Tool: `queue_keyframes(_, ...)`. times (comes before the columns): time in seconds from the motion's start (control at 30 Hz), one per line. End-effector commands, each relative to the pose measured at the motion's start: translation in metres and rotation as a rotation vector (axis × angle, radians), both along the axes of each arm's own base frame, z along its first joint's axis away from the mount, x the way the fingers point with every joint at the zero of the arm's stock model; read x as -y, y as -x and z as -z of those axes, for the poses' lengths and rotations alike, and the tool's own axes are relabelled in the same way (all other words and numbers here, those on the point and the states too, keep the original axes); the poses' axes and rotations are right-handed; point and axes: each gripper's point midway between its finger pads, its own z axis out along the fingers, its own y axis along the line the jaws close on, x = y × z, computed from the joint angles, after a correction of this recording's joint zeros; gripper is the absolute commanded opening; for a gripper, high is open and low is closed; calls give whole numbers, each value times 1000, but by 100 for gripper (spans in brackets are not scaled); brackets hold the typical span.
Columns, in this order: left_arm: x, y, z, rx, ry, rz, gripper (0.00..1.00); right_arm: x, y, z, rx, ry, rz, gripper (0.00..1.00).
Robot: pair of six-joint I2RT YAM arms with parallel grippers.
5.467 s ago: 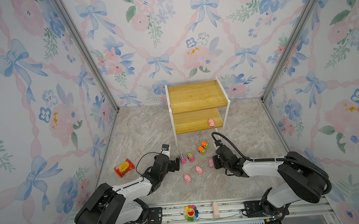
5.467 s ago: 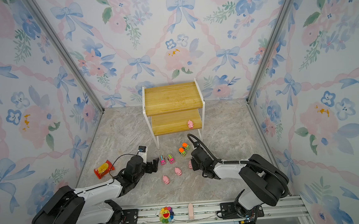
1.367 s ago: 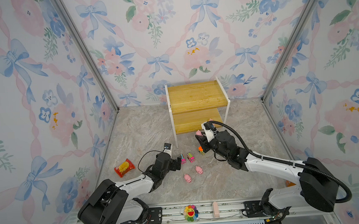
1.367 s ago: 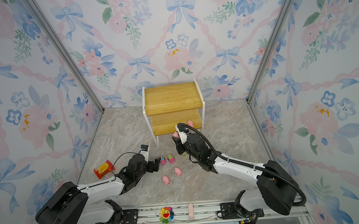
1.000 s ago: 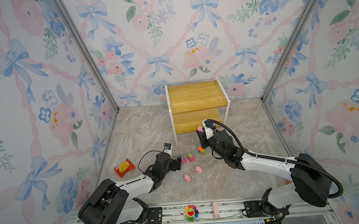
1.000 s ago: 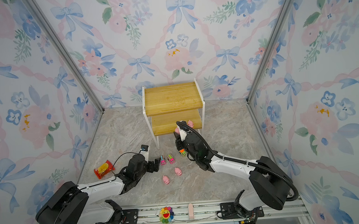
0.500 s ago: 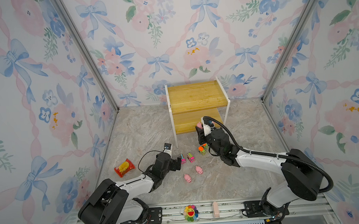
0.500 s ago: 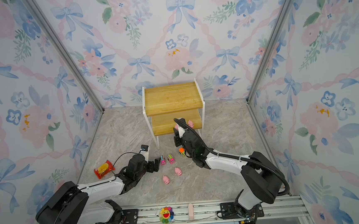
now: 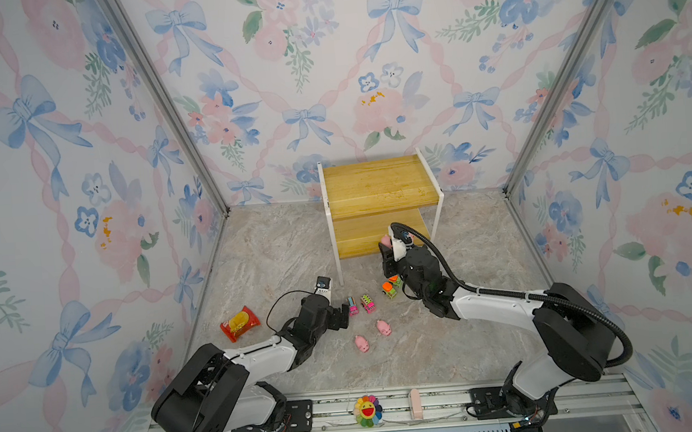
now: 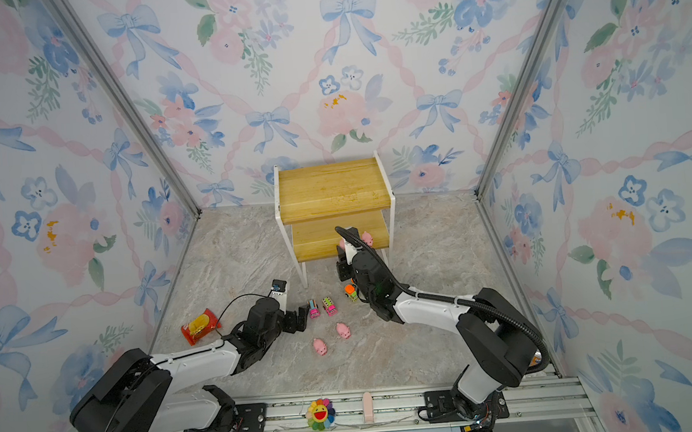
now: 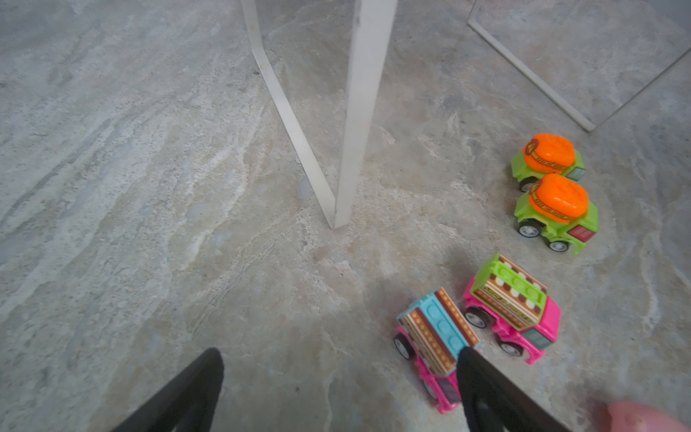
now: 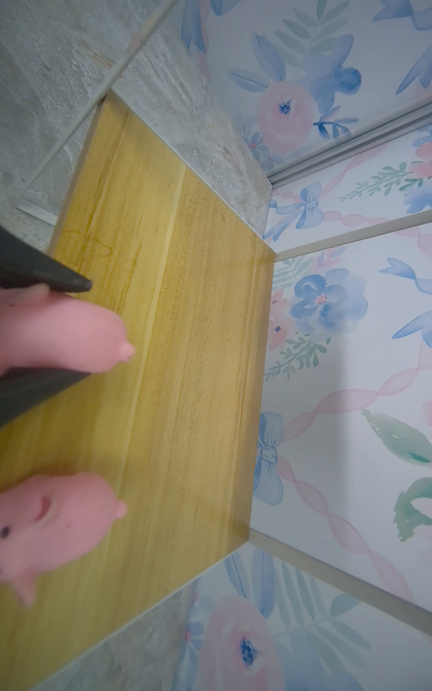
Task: Place and organize the plastic toys onto the shelf
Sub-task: 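Lift the pig with the right gripper and carry it to the lower shelf, then lower the pig onto the lower shelf beside the first pig and open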
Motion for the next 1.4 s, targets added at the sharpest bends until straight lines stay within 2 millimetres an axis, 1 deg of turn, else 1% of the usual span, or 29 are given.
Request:
queue_keyframes(0.0,2,-3,-2,8,-13,8,98,-1,-11,-18,38,-56,23,33)
queue_keyframes(0.4,0,-2,-2,9,-13,5,98,-4,-14,-17,45,-59,29,33)
queue_keyframes(0.73,0,-2,-1,6,-13,6,98,-5,-17,-12,59,-66,50,34)
queue_keyframes(0.93,1,-2,-1,5,-14,9,98,-5,-17,-15,67,-75,62,34)
queue_keyframes(0.97,1,-2,-1,4,-14,9,98,-5,-19,-4,52,-58,67,34)
queue_keyframes(1.0,1,-2,-1,5,-14,9,98,-5,-20,-2,49,-54,69,34)
queue_keyframes(1.37,1,-2,-1,4,-14,8,98,-4,-22,8,41,-40,88,34)
